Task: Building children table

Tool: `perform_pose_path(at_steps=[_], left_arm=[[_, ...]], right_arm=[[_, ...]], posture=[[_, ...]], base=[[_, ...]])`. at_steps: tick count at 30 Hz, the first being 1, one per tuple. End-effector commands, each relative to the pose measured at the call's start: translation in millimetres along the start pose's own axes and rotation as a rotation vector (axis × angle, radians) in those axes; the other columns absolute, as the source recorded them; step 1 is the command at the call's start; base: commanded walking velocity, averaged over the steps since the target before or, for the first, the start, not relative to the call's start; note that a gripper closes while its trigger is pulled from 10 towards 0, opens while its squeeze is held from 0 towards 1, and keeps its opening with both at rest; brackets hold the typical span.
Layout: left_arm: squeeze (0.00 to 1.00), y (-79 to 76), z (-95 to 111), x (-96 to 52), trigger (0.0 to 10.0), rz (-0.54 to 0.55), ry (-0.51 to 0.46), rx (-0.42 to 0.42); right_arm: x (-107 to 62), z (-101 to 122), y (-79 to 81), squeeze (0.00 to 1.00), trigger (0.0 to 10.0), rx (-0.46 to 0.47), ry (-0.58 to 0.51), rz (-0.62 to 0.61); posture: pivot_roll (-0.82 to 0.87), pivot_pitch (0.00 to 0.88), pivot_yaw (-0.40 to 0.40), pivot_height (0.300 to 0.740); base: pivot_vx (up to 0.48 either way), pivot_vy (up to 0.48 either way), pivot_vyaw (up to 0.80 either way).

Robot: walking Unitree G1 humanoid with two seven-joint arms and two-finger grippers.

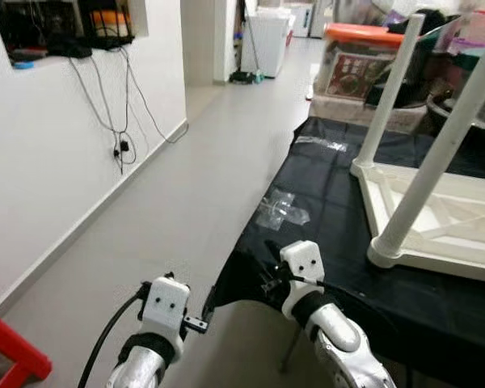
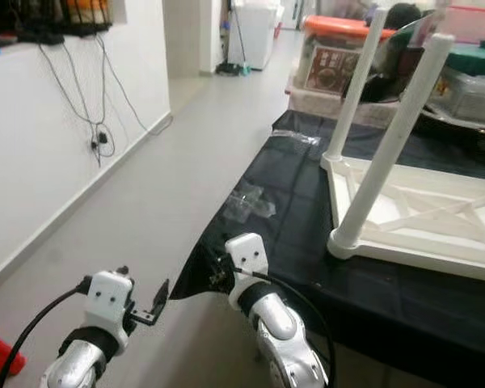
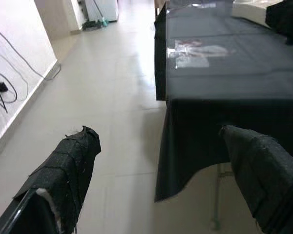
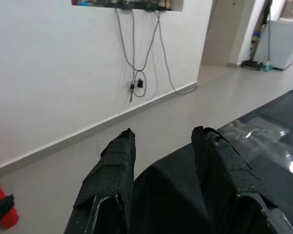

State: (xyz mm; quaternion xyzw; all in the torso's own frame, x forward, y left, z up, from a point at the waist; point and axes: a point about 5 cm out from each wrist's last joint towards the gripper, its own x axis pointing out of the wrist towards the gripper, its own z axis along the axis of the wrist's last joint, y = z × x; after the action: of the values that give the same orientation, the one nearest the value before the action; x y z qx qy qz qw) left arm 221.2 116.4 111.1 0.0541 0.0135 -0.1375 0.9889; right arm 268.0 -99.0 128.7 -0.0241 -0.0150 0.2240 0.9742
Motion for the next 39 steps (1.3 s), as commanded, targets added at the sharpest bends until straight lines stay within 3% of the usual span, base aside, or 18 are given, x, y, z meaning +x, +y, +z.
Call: perform_pose_path(at_steps=[1,21,27,39], left_arm=[[0.0,-0.7,-2.3,0.3,10.0,0.002,0.009,0.008],[0.0,-1.8,-4.3,-0.9,10.0,-0.008,0.013,-0.003],[0.0,-1.7,-4.5,-0.6,10.0,-0.006,0.025,0.003],[0.0,-2.9,-3.8,-1.4,10.0,-0.009,0.027,-0.005]], right_arm=[[-0.6,-2.6,-2.7,0.0,10.0,-0.002,0.013,-0.016],[5.3,2.6,-7.8,0.0,10.0,-0.005,-0.022,-0.058],[14.1,17.3,-20.9,0.0,10.0,0.006,-0.075,-0.15],[23.7,17.8,-36.9,0.0,10.0,-0.023,-0.013,-0.284]], posture=[[0.18,0.0,-0.083,0.74],[0.18,0.0,-0.081,0.74],[0.19,0.0,-0.084,0.74],[0.19,0.0,-0.089,0.74]], base=[[0.371,0.0,0.0],[0.398,0.0,0.0],[0.0,0.0,0.0],[0.0,0.0,-0.8]])
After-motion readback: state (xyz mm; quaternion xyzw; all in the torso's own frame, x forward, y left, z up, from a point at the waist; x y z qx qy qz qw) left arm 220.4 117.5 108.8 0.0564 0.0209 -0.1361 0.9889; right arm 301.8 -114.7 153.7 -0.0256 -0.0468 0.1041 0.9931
